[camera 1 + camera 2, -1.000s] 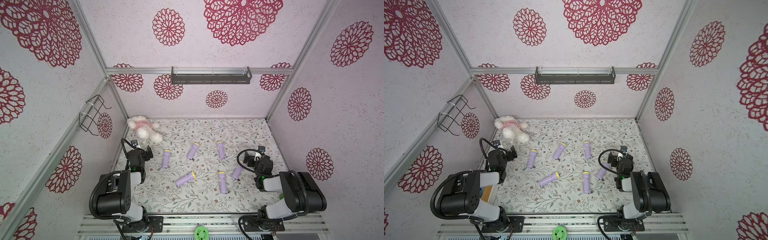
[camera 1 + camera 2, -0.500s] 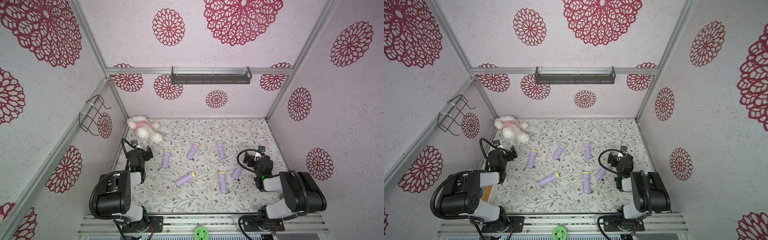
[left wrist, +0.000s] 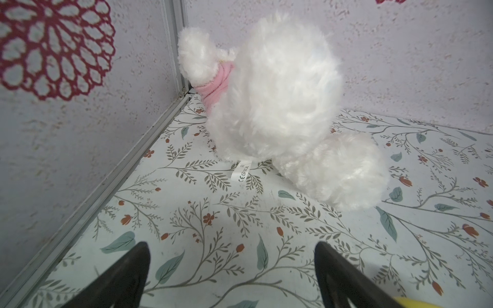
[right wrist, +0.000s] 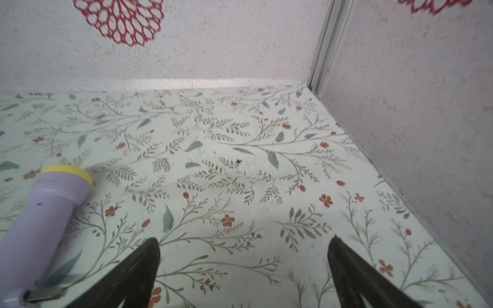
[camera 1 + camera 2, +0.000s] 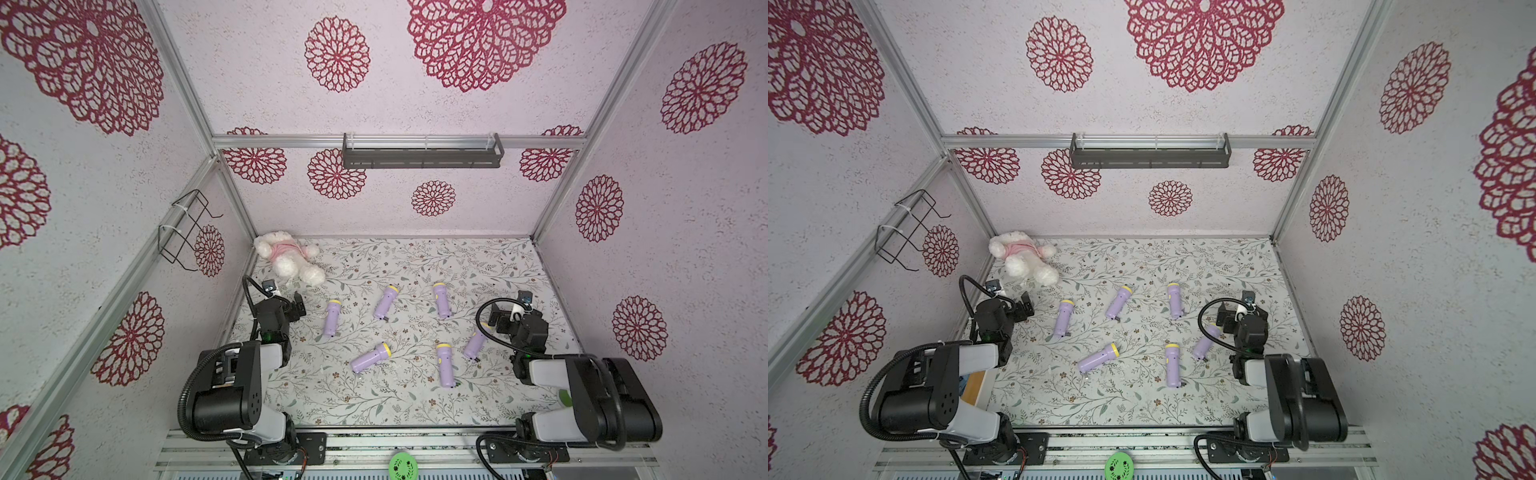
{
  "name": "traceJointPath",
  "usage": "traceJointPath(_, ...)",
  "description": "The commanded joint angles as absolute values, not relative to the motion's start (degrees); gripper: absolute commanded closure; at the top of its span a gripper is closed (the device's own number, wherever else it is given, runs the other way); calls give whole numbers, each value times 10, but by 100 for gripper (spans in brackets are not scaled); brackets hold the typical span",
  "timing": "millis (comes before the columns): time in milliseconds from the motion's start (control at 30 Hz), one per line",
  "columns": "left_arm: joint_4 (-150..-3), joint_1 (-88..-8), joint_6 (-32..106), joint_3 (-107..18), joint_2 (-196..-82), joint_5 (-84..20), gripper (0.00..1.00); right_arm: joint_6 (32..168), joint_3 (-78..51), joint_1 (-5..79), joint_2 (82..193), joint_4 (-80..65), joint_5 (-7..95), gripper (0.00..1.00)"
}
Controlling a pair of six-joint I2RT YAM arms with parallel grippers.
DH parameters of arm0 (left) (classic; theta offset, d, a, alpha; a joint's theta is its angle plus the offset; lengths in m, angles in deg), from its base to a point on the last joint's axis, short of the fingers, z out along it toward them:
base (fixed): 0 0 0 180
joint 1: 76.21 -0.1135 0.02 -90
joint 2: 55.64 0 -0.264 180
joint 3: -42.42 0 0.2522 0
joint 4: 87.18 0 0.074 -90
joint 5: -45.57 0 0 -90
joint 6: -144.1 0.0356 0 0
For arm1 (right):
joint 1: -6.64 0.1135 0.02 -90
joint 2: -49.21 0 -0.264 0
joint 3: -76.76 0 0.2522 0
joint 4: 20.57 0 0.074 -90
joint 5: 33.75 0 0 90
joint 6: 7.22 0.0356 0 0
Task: Close the plug at the bottom of the flashlight
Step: Pick up the flashlight from the center of the board.
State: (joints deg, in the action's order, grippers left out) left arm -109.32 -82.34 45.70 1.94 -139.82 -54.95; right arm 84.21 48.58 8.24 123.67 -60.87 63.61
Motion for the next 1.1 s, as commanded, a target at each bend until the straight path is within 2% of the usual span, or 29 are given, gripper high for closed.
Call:
traceJointPath(0, -938, -793, 427, -82, -1314, -629, 3, 874, 467, 95, 1125, -583, 629, 1)
traceJointPath(67, -840, -786, 380, -156, -1294, -624, 3, 933, 467, 107, 1094, -603, 626, 1)
traceJointPath(133, -765, -787, 334, -218, -1285, -577, 3, 1056, 455, 108, 1077, -591, 655, 1)
traceJointPath(267, -609, -802, 126, -298, -1277, -532, 3, 1226, 410, 99, 1043, -481, 605, 1)
traceJointPath(333, -637, -816, 127, -291, -1273, -440, 3, 1280, 400, 99, 1036, -443, 614, 1)
traceJointPath(433, -637, -815, 116, -269, -1248, -436, 3, 1282, 427, 100, 1045, -529, 564, 1)
traceJointPath(600, -645, -751, 125, -230, -1187, -556, 3, 1250, 381, 135, 1064, -423, 555, 1)
traceJointPath(767, -537, -637, 148, -252, -1176, -743, 3, 1214, 313, 164, 1072, -245, 585, 1)
traceJointPath(933, -546, -636, 109, -192, -1156, -660, 3, 1202, 297, 189, 1073, -169, 580, 1)
traceJointPath(1067, -509, -634, 90, -194, -1173, -597, 3, 1182, 269, 217, 1088, -103, 574, 1)
